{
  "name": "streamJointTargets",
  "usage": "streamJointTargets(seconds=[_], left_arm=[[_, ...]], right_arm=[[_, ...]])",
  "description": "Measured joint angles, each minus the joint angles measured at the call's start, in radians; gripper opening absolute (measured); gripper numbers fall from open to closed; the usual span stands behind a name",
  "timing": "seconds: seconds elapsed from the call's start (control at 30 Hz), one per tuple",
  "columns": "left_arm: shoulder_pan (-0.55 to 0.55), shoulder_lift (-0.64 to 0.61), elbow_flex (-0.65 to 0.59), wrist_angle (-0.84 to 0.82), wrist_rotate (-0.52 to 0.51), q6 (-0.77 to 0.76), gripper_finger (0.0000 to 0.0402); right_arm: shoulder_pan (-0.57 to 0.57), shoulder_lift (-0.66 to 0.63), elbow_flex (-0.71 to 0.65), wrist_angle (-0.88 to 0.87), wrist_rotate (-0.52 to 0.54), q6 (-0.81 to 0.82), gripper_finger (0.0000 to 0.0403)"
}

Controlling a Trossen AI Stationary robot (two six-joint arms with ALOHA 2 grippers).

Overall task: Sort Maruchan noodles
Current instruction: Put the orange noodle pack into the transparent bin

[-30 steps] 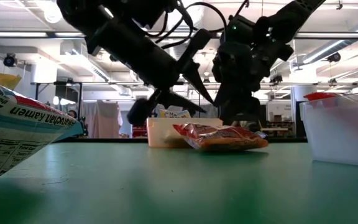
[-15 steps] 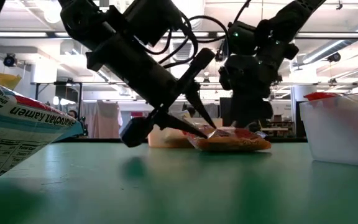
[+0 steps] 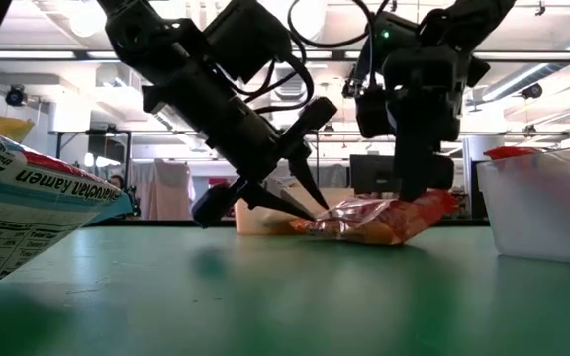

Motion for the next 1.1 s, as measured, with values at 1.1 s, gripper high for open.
streamJointTargets(seconds=[1.1], left_arm=[[-0.065,0.161,0.317,-0.267,-0.038,-0.049,0.0074]], right_arm=[[-0.072,-0.272,-0.027,-0.185,0.283,-0.22,0.0201]])
